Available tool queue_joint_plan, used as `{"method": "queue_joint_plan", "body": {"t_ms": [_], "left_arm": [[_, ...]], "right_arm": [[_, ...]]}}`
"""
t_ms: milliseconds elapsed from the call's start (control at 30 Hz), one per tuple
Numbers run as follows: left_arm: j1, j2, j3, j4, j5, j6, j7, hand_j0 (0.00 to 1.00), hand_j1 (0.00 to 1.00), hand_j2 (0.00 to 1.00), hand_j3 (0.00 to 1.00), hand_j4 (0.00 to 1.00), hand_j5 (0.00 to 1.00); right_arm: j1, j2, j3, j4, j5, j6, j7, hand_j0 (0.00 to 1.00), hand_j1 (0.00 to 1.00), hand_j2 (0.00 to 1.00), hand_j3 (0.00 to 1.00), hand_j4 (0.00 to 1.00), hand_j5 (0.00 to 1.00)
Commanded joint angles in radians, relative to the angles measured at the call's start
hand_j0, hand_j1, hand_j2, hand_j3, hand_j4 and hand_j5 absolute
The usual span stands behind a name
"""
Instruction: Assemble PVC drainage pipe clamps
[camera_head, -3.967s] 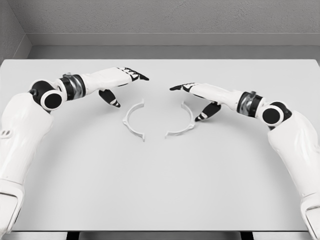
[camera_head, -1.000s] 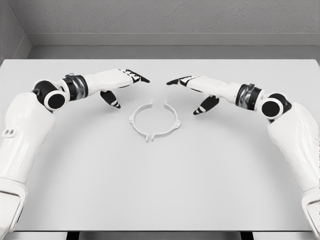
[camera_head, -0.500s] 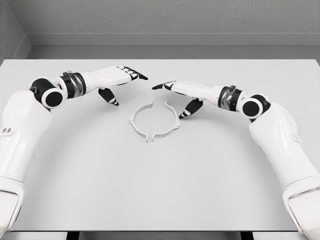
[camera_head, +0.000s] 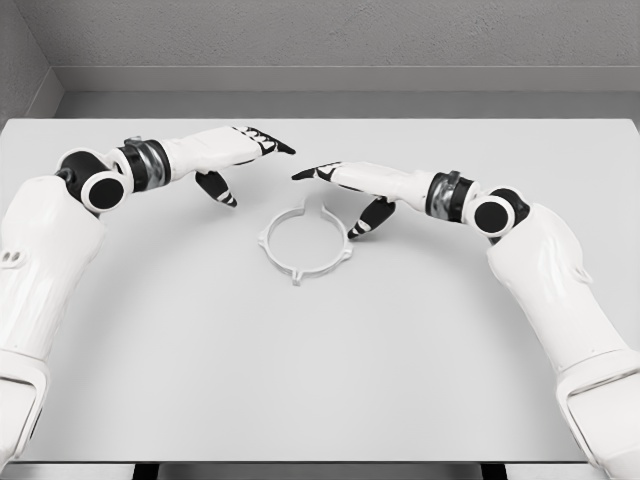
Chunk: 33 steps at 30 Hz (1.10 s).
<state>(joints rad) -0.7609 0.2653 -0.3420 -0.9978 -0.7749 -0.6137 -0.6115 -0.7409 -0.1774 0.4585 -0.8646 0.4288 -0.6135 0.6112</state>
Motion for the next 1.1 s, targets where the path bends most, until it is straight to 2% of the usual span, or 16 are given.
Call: {"method": "queue_joint_plan", "body": {"t_ms": [0, 367, 567, 767, 1000, 1067], "left_arm": [[0.000, 0.000, 0.001, -0.001, 0.006, 0.003, 0.001, 1.00, 1.00, 1.00, 1.00, 1.00, 1.00], [0.000, 0.002, 0.001, -0.002, 0.008, 0.003, 0.001, 1.00, 1.00, 1.00, 1.00, 1.00, 1.00], [-0.002, 0.002, 0.003, -0.002, 0.008, 0.003, 0.001, 1.00, 1.00, 1.00, 1.00, 1.00, 1.00], [-0.005, 0.003, 0.003, -0.002, 0.008, 0.003, 0.001, 1.00, 1.00, 1.00, 1.00, 1.00, 1.00], [-0.006, 0.003, 0.003, -0.002, 0.008, 0.003, 0.001, 1.00, 1.00, 1.00, 1.00, 1.00, 1.00], [-0.006, 0.003, 0.003, -0.002, 0.008, 0.003, 0.001, 1.00, 1.00, 1.00, 1.00, 1.00, 1.00]], "right_arm": [[0.000, 0.004, -0.001, -0.002, -0.008, 0.003, 0.000, 1.00, 1.00, 1.00, 1.00, 1.00, 1.00], [0.008, -0.002, -0.004, -0.013, -0.010, 0.003, 0.000, 1.00, 1.00, 1.00, 1.00, 1.00, 1.00], [0.029, -0.050, -0.011, -0.056, -0.012, 0.003, 0.000, 1.00, 1.00, 1.00, 1.00, 1.00, 1.00], [0.117, -0.128, -0.041, -0.208, -0.018, 0.003, 0.000, 1.00, 1.00, 1.00, 1.00, 1.00, 1.00], [0.144, -0.140, -0.041, -0.289, -0.019, 0.003, 0.000, 1.00, 1.00, 1.00, 1.00, 1.00, 1.00], [0.150, -0.137, -0.032, -0.290, -0.016, 0.003, 0.000, 1.00, 1.00, 1.00, 1.00, 1.00, 1.00]]}}
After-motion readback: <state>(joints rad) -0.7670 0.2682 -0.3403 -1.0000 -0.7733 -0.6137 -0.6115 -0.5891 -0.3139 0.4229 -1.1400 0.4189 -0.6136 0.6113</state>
